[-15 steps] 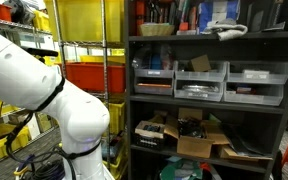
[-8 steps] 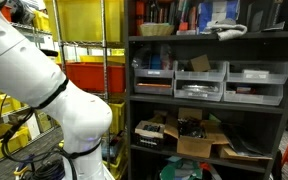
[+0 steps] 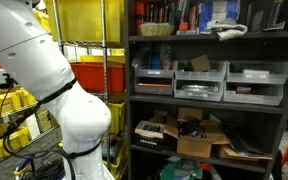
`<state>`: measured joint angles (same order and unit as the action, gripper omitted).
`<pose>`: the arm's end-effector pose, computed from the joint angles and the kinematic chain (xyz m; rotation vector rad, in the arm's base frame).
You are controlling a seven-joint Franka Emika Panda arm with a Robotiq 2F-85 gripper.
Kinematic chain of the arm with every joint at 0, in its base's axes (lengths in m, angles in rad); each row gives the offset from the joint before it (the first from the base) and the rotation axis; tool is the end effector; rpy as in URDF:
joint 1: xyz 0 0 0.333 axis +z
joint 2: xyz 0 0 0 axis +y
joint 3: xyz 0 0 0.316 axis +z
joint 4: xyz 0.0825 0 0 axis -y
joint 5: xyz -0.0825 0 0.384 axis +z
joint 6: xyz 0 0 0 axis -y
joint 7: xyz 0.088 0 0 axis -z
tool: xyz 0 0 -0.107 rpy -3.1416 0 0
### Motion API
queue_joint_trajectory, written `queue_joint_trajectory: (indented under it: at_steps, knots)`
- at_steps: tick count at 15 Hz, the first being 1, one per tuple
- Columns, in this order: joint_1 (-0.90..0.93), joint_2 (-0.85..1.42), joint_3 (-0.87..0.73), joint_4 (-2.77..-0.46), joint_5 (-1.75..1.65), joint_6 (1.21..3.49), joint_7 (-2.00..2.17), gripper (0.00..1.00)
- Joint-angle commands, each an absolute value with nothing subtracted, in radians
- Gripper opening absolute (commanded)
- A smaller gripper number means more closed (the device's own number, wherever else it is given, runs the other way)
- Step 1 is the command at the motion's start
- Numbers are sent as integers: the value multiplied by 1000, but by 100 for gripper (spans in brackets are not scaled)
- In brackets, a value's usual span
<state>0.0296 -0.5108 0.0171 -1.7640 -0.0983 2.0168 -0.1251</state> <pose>0.3937 0.0160 0.8311 2.7806 0.2506 1.1137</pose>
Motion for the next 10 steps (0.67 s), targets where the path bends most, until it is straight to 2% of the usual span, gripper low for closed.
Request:
queue_joint_trajectory:
  at_steps: [1,10]
  knots:
    - [22,-416,26,-1637,-114,1958,-123,100]
    - [38,-235,-1,-1409,-6,1771,-165,100]
